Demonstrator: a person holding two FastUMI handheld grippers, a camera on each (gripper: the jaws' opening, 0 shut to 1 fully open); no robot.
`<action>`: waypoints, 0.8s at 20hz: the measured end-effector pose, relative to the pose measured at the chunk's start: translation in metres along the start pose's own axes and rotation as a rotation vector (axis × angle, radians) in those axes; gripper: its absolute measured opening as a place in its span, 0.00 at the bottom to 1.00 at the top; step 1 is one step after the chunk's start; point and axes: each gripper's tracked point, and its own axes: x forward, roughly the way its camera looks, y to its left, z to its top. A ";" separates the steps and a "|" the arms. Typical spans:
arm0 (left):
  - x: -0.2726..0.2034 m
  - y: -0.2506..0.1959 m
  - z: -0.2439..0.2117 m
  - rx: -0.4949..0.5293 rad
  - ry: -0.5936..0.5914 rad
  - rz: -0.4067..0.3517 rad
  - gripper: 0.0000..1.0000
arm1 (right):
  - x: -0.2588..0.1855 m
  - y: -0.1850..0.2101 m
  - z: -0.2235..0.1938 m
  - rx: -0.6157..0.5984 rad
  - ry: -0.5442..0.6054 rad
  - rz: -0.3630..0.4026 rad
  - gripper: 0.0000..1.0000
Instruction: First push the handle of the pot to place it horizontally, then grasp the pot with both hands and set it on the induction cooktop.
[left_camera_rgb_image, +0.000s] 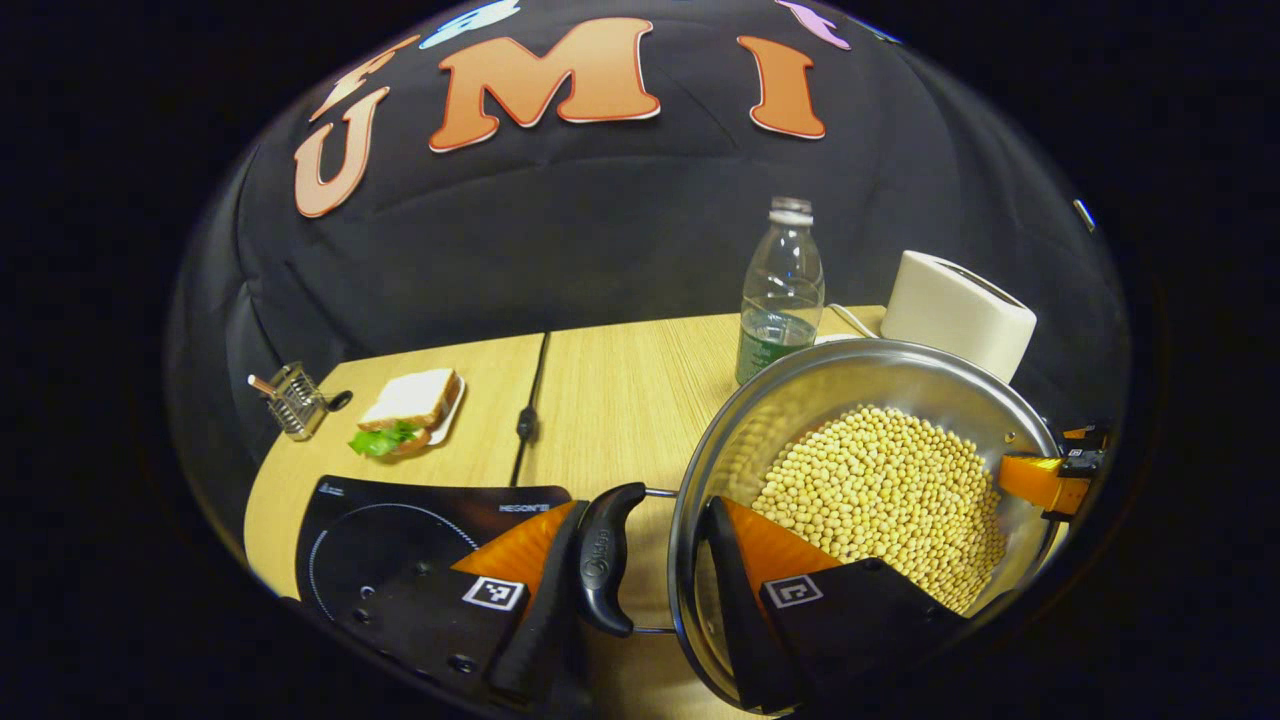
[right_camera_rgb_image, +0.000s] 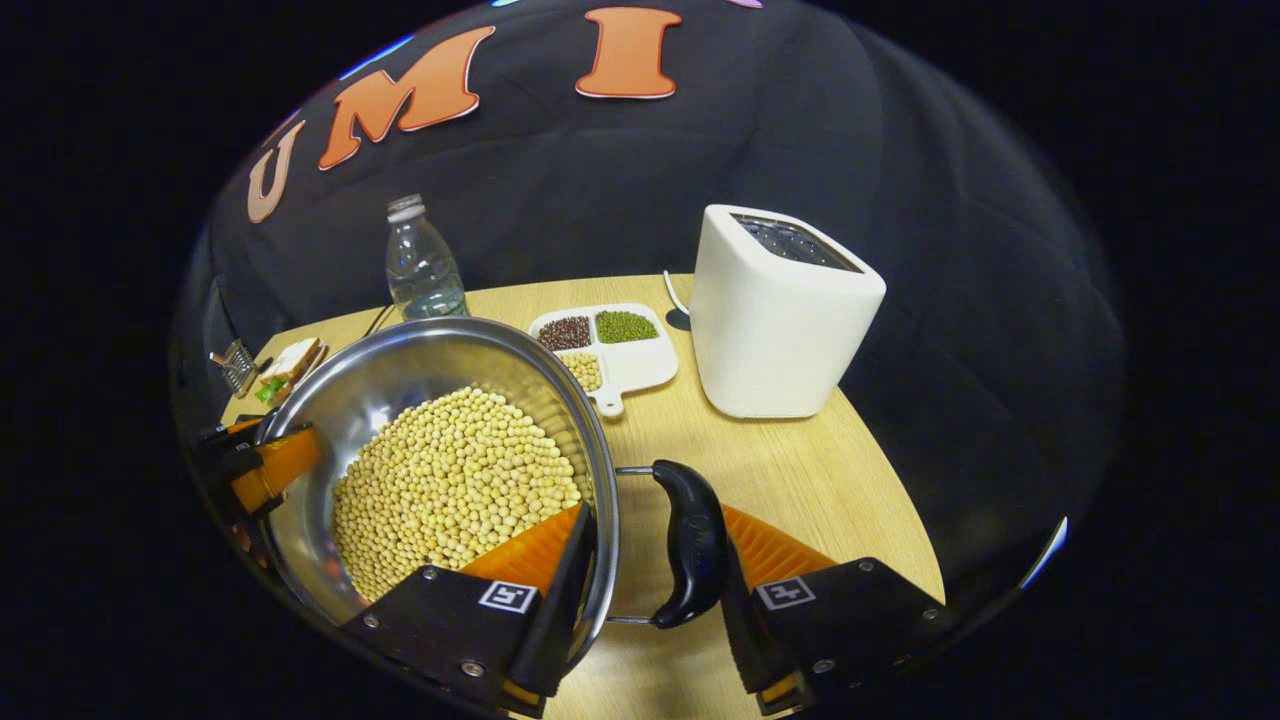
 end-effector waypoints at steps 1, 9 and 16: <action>-0.007 0.005 0.006 0.006 -0.019 0.009 0.74 | -0.007 0.003 0.001 0.004 -0.007 0.008 0.65; -0.056 0.067 0.026 -0.007 -0.079 0.088 0.69 | -0.033 0.047 0.015 -0.008 -0.041 0.076 0.65; -0.087 0.140 0.020 -0.047 -0.089 0.176 0.72 | -0.050 0.132 0.030 -0.058 -0.050 0.148 0.65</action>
